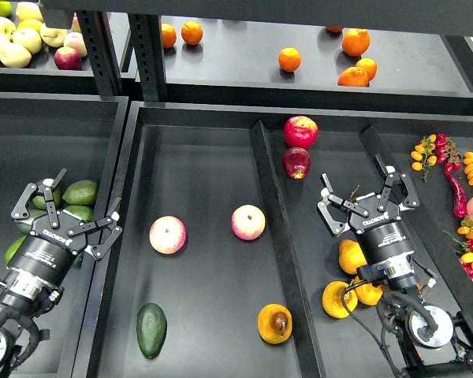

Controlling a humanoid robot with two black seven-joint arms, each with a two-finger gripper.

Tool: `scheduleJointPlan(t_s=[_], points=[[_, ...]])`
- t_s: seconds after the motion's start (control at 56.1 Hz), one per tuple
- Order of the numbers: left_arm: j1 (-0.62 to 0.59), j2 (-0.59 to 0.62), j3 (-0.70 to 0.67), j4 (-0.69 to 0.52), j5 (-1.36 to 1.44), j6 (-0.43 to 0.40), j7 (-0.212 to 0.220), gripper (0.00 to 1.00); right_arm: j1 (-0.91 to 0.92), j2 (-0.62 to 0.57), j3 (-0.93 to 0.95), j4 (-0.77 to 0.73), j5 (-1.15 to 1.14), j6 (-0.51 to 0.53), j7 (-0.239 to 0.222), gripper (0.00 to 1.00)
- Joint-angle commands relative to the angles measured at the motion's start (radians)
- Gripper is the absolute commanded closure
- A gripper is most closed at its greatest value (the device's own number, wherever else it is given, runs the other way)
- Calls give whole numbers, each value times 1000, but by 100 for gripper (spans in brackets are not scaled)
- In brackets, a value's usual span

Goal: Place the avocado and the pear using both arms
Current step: 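Raise the left gripper and move it toward the dark green avocado, then lower the left gripper over the avocado and close on it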

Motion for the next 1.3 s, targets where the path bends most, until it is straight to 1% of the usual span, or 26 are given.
scheduleJointPlan(t_s=[0.0,0.16,0.196,0.232,0.25,0.285,0.303,0.339,0.374,0.392,0.41,0.535,0.606,0.624,0.731,0.802,0.909,1.052,1.195,1.284], points=[[-36,0,-3,2,-1,-1,1,0,0,0,-1,-3,1,0,0,0],[-111,0,16,8,-52,13,2,0,0,0,-1,-6,1,0,0,0],[-132,0,20,14,-67,18,11,0,0,0,-1,-6,1,0,0,0],[-154,17,23,17,-78,21,36,0,2,0,1,-8,1,-2,0,0],[-166,29,28,18,-81,24,54,0,2,0,1,-8,2,0,0,0],[-192,63,37,23,-92,36,109,0,2,0,1,-9,2,-2,0,0],[-200,70,40,23,-95,39,123,0,2,0,-1,-9,2,-2,0,0],[-228,109,58,28,-109,53,197,0,3,0,-1,-12,2,-2,0,0],[-248,139,74,29,-121,61,247,0,5,0,-1,-14,4,-2,-2,0],[-261,162,88,32,-130,65,286,0,6,0,-1,-15,5,-2,0,0],[-292,219,129,38,-153,70,324,0,12,0,-1,-18,8,-3,-2,0],[-392,391,282,67,-208,62,324,0,35,0,1,-44,8,-13,-2,0],[-474,498,408,92,-253,53,324,0,51,0,1,-63,8,-14,0,0],[-484,508,419,95,-258,52,324,0,52,0,1,-63,8,-14,0,0],[-609,617,594,123,-308,12,324,0,75,0,3,-92,8,-14,-2,0],[-682,660,693,143,-311,-17,324,0,94,0,4,-110,8,-14,-2,0],[-783,692,841,163,-307,-17,324,0,130,0,15,-138,8,-26,-2,0],[-927,704,1002,181,-294,-17,324,0,181,0,26,-179,10,-60,-3,0],[-1090,684,1244,183,-281,-17,324,0,198,0,32,-212,18,-60,-3,0],[-1142,654,1356,173,-244,-17,324,0,203,0,32,-224,21,-60,-3,0]])
